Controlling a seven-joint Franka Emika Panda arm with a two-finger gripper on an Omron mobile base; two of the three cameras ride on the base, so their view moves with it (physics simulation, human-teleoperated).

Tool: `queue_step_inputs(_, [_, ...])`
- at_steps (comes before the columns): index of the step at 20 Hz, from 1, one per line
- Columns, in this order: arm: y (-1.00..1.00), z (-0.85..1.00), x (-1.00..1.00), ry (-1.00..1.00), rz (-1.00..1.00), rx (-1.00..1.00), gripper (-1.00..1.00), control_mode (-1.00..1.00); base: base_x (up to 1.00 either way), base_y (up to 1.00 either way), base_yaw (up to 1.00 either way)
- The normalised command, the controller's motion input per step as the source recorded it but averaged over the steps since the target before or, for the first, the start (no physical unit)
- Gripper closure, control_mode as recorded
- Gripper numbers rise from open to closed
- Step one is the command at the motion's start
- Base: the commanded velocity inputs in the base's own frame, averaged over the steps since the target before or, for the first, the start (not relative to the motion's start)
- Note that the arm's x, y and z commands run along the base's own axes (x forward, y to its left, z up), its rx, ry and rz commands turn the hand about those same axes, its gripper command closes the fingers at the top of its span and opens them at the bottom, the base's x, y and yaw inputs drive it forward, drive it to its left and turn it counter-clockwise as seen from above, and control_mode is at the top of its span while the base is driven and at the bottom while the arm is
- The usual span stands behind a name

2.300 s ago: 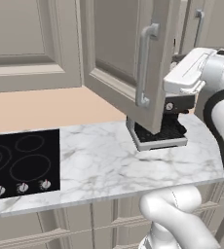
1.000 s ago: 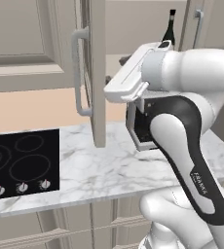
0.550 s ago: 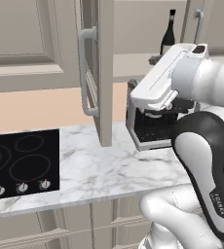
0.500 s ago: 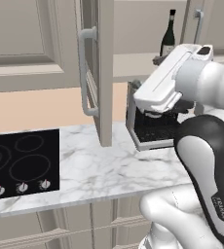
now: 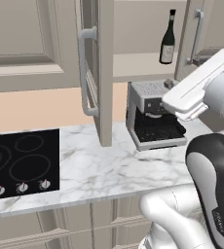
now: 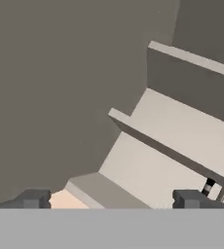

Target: Open the cabinet directly in front. Then move the wine and the mug to the dining counter with the jar on it.

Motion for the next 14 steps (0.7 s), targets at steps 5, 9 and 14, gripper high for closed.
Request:
queue_step_inputs(5, [-0.65,0.0,0.0,-0.09,-0.2,0.0,-1.0,-1.0,0.0,0.0,0.0])
queue_step_inputs(9, [-0.65,0.11,0.0,-0.01,-0.19,0.05,-1.0,-1.0,0.0,0.0,0.0])
queue_step_inputs(14, [-0.65,0.2,0.0,0.02,-0.16,0.14,-1.0,-1.0,0.0,0.0,0.0])
